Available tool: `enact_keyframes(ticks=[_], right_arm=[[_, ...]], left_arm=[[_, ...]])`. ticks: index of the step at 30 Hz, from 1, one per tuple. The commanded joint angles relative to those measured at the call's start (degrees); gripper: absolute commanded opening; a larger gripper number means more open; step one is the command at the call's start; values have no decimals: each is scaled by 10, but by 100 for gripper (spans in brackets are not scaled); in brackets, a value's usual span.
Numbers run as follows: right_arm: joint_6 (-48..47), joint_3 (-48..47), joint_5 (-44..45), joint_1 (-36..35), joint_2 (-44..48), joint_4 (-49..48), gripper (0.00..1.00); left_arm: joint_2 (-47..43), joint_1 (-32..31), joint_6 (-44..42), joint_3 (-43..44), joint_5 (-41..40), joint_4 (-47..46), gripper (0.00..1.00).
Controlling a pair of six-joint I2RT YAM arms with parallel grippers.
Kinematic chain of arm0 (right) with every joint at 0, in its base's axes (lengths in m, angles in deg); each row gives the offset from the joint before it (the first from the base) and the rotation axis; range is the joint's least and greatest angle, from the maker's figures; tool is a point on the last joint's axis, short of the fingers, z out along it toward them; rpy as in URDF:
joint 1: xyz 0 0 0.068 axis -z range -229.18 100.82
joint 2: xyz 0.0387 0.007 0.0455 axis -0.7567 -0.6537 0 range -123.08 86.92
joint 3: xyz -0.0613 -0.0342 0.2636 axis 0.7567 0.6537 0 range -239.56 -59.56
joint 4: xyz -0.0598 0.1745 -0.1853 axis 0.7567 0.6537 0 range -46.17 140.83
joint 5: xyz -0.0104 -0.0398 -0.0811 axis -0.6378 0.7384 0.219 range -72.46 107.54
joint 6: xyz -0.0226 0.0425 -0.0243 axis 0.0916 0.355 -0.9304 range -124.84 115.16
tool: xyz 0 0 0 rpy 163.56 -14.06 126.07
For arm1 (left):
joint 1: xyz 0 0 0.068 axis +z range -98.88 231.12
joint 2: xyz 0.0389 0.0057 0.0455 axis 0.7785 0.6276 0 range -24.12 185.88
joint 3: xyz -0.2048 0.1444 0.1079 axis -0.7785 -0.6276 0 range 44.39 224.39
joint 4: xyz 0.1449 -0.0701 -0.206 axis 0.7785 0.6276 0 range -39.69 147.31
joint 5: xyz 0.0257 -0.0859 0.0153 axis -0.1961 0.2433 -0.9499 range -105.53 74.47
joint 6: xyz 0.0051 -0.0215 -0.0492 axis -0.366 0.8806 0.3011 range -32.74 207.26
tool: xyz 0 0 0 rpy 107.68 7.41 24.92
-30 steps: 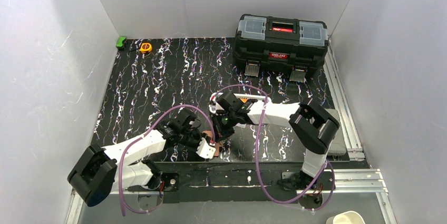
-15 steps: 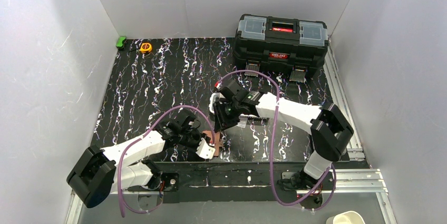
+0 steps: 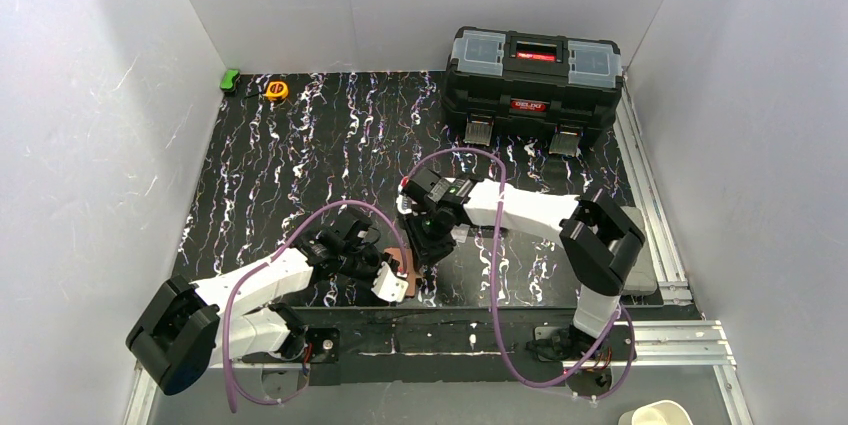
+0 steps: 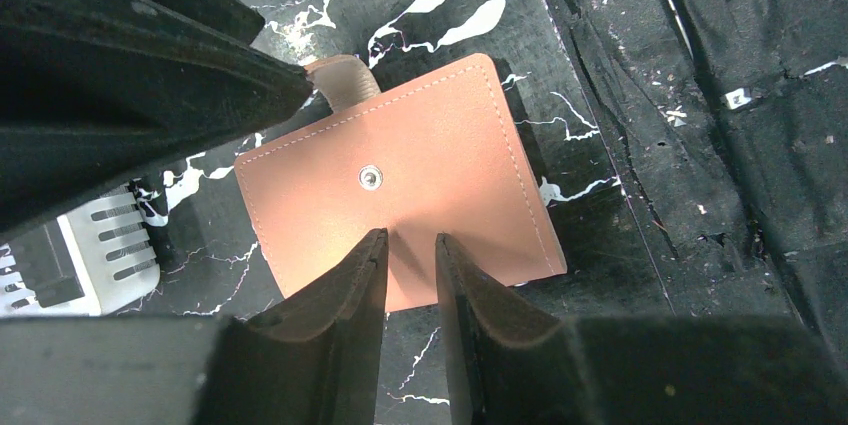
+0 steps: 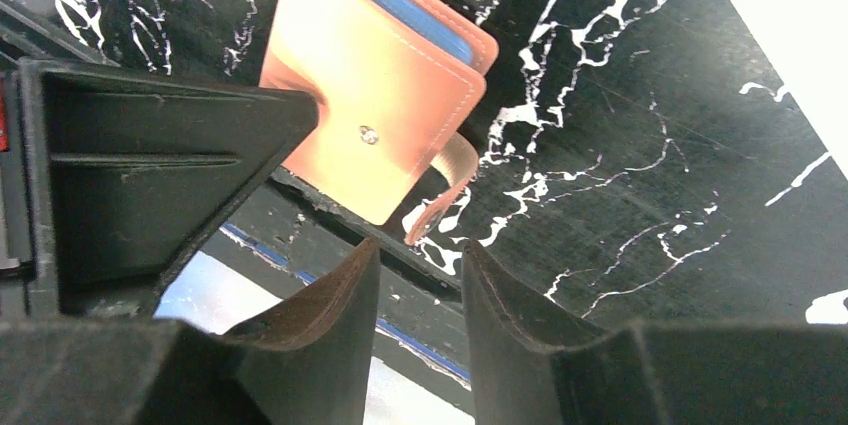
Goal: Put the credit cards into the card holder
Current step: Close the card holder at the center of the board.
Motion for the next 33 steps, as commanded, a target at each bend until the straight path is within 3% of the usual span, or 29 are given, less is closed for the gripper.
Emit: enact_keyframes(ticks=[1, 16, 28, 33], right_arm=[[2, -35, 1, -11, -5, 14, 43], [2, -56, 18, -19, -33, 40, 35], [5, -53, 18, -19, -26, 34, 8], [6, -51, 15, -19, -25, 32, 7]], left_arm=[[-5, -3, -2, -12, -13, 30, 24], [-10, -2, -4, -14, -11, 30, 23], [-11, -4, -6, -15, -10, 30, 23], [-12, -4, -5, -17, -8, 30, 23]])
